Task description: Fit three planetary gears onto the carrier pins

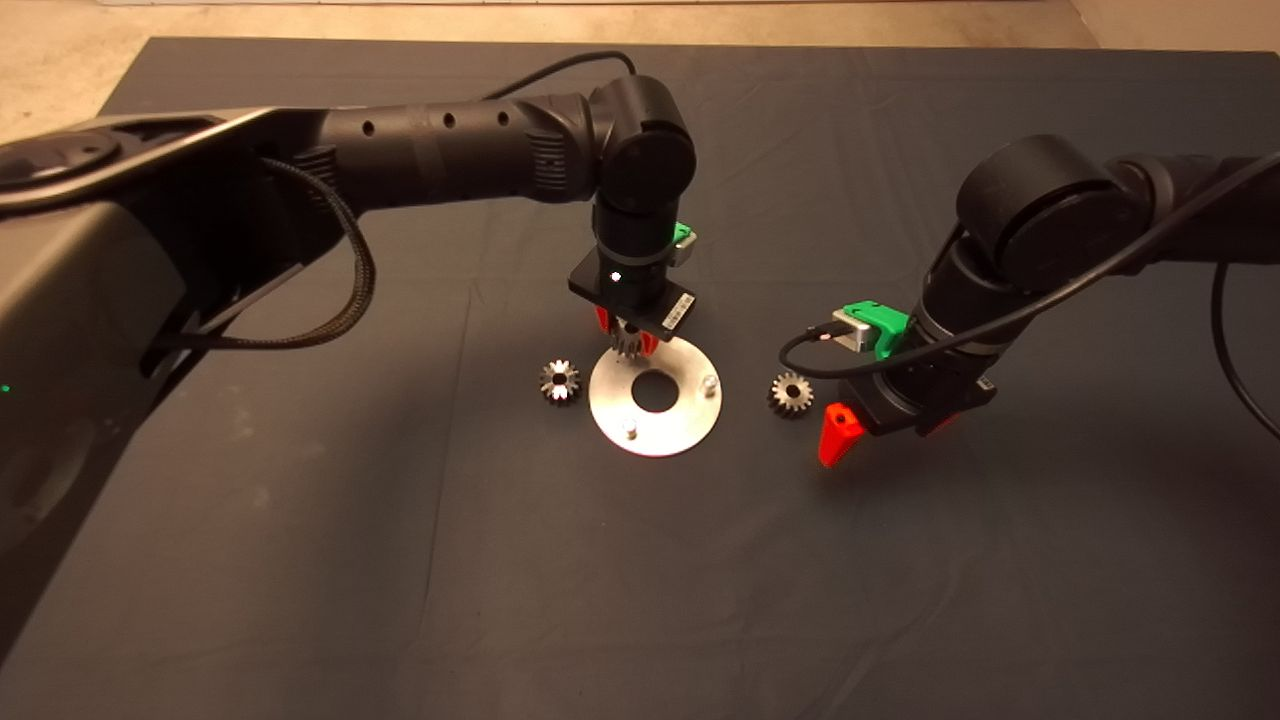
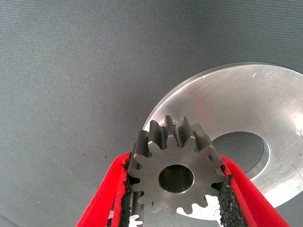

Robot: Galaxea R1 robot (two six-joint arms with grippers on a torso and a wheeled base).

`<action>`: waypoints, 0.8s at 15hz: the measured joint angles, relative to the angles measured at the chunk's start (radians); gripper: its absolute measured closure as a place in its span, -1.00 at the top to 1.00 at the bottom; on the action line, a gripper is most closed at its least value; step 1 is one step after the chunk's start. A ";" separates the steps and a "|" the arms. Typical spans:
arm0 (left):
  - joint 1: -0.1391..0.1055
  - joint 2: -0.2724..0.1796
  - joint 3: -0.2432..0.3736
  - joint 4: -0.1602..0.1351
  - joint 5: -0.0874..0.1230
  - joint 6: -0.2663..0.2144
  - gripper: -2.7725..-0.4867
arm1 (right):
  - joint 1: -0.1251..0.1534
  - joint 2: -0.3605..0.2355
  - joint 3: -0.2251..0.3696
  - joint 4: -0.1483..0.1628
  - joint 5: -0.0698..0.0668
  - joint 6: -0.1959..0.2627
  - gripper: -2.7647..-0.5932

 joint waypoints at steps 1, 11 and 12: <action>0.000 0.000 -0.001 0.002 0.001 0.000 -0.42 | 0.000 0.000 0.000 0.000 0.000 0.000 0.99; -0.069 -0.064 -0.006 -0.055 0.001 -0.009 -0.03 | 0.000 -0.002 0.000 0.000 0.000 0.000 0.99; -0.087 -0.097 -0.005 -0.078 0.001 -0.011 -0.01 | 0.000 -0.003 0.000 0.000 0.000 0.000 0.99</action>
